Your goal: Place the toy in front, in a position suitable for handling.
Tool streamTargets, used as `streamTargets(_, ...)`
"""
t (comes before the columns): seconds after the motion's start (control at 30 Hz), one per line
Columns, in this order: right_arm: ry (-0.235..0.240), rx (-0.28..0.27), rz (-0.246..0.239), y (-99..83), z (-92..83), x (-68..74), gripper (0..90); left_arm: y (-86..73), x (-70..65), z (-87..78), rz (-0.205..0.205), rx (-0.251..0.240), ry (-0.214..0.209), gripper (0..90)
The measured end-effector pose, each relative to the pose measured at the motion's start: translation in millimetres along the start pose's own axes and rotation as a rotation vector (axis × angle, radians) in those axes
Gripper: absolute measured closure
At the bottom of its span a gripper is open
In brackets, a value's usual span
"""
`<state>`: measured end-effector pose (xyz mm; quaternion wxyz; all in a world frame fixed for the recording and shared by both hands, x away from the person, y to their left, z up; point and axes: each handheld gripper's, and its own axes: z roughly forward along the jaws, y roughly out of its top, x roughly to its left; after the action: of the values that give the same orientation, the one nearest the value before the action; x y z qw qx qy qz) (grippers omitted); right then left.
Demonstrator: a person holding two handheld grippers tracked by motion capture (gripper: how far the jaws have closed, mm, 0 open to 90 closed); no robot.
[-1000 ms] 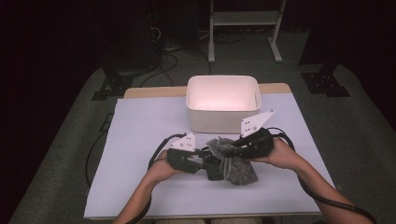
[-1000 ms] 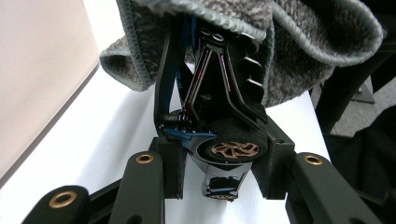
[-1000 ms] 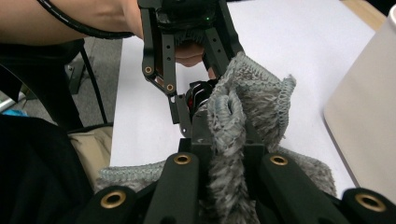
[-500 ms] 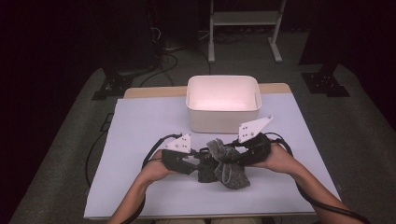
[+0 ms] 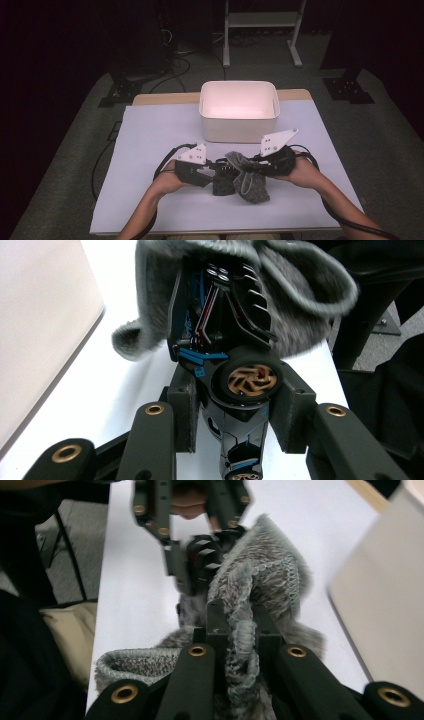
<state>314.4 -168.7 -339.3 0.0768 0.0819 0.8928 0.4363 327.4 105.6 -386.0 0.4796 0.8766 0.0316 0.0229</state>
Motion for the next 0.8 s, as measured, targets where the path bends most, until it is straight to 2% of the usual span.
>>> streamTargets(0.1, 0.000, -0.032, 0.039, -1.6, -11.5, -6.5, 82.1, -0.6, 0.0, -1.5, 0.007, 0.004, -0.003, 60.0)
streamTargets(0.2, 0.020, -0.073, 0.047, 7.1, -18.9, -8.9, 82.1, 0.5, -0.4, -0.9, 0.021, 0.008, -0.005, 60.0)
streamTargets(0.33, 0.067, -0.077, 0.006, 30.2, -10.7, -3.4, 82.0, 4.6, -1.7, 3.6, 0.037, 0.012, -0.013, 60.0)
streamTargets(0.47, 0.095, -0.021, -0.053, 45.4, 8.2, 4.5, 81.9, 6.4, -3.5, 5.6, 0.054, 0.013, -0.015, 59.9)
streamTargets(0.53, 0.101, -0.006, -0.046, 41.9, 13.3, 4.8, 81.9, 3.7, -2.6, 4.3, 0.035, -0.001, -0.010, 59.9)
streamTargets(0.67, 0.085, -0.011, -0.012, 27.0, 7.3, 1.4, 81.9, 0.2, -0.4, 4.6, -0.003, -0.034, -0.027, 62.2)
streamTargets(0.8, 0.076, -0.012, 0.009, 16.6, -2.4, -0.8, 81.9, 3.4, -0.4, 8.3, 0.004, -0.031, -0.031, 62.6)
